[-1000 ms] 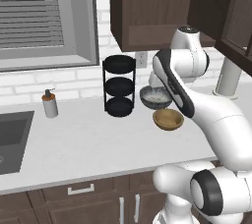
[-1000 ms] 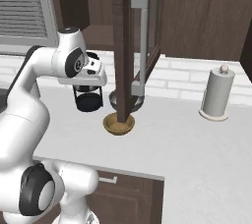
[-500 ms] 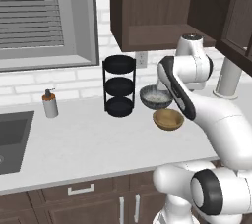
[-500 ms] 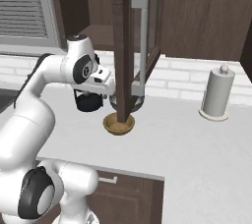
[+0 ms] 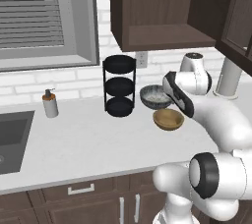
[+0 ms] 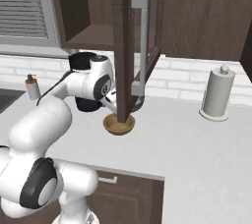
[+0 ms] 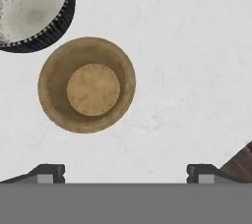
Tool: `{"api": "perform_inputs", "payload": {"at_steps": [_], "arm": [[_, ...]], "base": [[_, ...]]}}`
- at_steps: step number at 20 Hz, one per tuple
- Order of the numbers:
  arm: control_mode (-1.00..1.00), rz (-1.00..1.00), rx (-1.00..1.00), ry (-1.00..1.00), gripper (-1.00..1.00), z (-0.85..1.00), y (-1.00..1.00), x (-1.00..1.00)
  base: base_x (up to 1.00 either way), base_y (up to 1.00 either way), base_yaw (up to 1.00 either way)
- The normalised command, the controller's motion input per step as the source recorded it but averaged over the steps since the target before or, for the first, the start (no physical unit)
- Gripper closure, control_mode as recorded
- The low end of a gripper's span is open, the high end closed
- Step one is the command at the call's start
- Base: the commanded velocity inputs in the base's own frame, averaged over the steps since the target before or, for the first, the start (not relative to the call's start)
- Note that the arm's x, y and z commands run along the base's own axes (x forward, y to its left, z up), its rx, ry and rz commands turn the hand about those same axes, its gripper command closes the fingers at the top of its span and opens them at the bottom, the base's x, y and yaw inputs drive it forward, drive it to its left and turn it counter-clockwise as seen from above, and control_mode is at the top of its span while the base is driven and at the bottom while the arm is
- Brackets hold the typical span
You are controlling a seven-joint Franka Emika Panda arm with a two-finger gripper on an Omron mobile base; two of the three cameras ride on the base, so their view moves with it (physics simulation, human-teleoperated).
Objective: Pick up the bowls on the counter and stack them on top of one another in the open cabinet. Place the smaller bowl on top of the larger bowl.
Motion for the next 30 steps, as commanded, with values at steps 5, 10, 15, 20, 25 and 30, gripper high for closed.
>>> {"api": "perform_inputs", "payload": {"at_steps": [5,10,15,20,25,30], "arm": [[-1.00,-0.02,0.23,0.00,-1.00,-0.53,-0.04,0.29],[-1.00,0.00,0.01,-0.04,-1.00,-0.31,-0.02,0.00],[-1.00,0.00,-0.09,-0.01,-1.00,-0.43,0.01,0.00],[-1.00,0.00,-0.03,-0.03,-1.00,-0.32,0.00,0.12],[-1.00,0.00,-0.02,0.00,-1.00,-0.29,-0.01,0.27],[-1.00,0.00,-0.03,0.00,-1.00,-0.31,-0.10,0.23]], "base": [[0.00,0.00,0.00],[0.00,0.00,0.00],[0.00,0.00,0.00],[0.00,0.00,0.00],[0.00,0.00,0.00],[0.00,0.00,0.00]]}}
